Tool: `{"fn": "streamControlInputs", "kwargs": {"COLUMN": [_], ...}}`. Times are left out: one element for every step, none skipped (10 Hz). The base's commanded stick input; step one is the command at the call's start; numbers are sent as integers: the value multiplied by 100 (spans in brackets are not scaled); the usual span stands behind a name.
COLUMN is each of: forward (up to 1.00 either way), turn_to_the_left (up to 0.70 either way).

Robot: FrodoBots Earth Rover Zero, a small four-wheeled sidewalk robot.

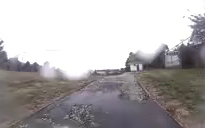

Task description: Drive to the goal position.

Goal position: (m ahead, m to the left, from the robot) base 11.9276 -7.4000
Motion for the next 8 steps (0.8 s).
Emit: {"fn": "streamControlInputs", "kwargs": {"forward": [85, 85, 85, 85, 85, 85, 85, 85], "turn_to_the_left": [0, 0, 0, 0, 0, 0, 0, 0]}}
